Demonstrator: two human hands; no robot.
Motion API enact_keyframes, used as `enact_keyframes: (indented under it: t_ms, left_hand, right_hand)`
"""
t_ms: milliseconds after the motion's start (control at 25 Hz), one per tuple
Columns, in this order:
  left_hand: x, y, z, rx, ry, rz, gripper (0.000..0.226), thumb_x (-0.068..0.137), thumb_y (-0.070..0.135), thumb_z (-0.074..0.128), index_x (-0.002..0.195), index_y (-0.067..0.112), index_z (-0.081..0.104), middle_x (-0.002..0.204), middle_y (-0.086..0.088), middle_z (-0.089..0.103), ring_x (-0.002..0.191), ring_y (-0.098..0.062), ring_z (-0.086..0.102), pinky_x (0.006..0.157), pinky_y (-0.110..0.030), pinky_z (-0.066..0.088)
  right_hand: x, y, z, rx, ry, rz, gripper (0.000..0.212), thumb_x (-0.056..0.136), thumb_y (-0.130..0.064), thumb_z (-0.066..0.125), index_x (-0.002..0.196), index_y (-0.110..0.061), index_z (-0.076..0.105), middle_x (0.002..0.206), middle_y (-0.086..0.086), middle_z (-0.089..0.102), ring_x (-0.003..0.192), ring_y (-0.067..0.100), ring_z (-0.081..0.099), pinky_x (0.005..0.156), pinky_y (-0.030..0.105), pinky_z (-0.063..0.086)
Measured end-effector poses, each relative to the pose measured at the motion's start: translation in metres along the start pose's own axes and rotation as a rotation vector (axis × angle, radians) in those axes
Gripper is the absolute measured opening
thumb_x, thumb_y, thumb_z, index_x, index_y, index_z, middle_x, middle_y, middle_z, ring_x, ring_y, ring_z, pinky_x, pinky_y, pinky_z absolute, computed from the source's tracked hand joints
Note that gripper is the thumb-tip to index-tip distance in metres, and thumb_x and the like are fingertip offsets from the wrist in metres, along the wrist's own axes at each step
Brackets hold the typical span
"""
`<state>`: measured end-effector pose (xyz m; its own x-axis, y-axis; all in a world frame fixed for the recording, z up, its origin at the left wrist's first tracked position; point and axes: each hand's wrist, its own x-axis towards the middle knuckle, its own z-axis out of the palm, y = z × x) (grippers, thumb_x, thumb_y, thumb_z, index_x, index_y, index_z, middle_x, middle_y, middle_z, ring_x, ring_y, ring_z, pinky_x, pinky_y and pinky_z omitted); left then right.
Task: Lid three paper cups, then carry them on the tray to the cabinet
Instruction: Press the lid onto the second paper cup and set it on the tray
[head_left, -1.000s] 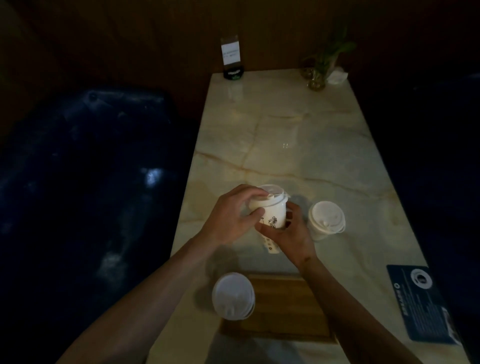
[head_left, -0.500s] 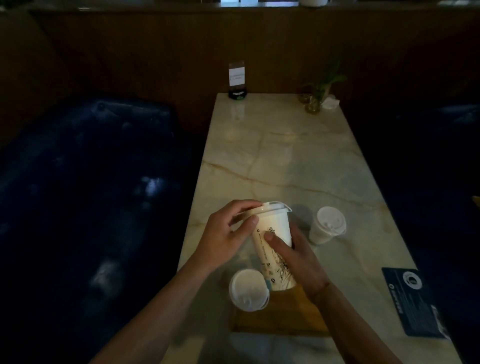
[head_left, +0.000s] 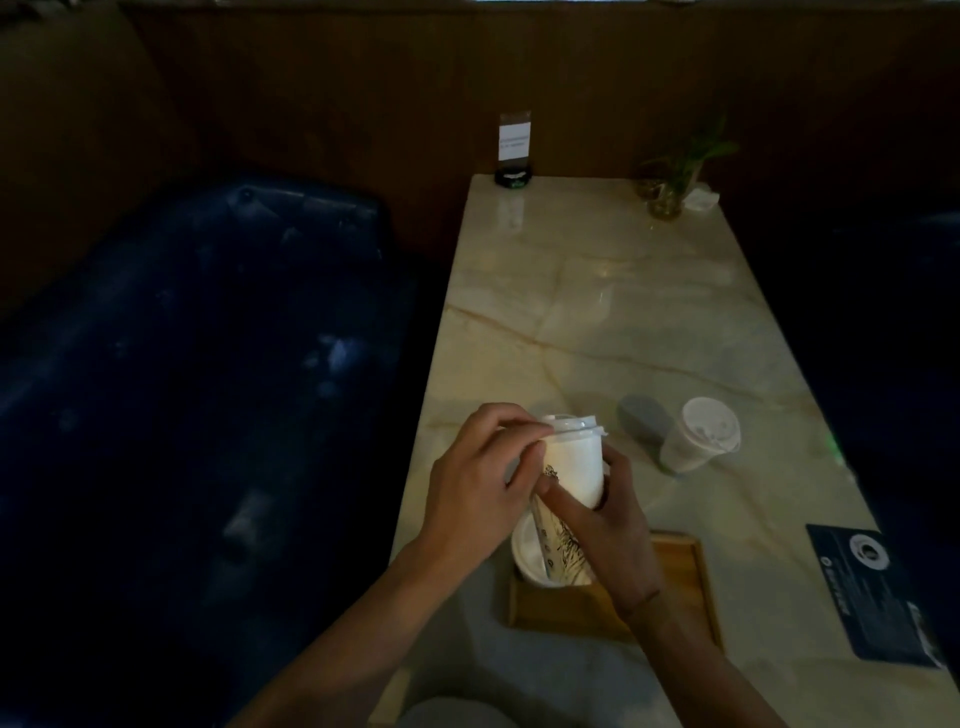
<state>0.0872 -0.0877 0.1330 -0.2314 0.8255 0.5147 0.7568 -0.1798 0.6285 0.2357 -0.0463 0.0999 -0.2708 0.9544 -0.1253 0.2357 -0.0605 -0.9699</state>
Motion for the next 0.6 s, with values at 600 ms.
enact_keyframes:
  t_ms: [600]
  left_hand:
    - [-0.015, -0.001, -0.031, -0.065, 0.057, 0.044, 0.015, 0.091, 0.021, 0.064, 0.097, 0.009, 0.072, 0.099, -0.001, 0.063, 0.094, -0.015, 0.064, 0.082, -0.032, 0.054]
  right_hand:
    - [-0.026, -0.017, 0.025, -0.094, 0.035, -0.030, 0.076, 0.051, -0.066, 0.076, 0.117, -0.038, 0.051, 0.096, -0.018, 0.068, 0.085, -0.009, 0.064, 0.061, 0.015, 0.051]
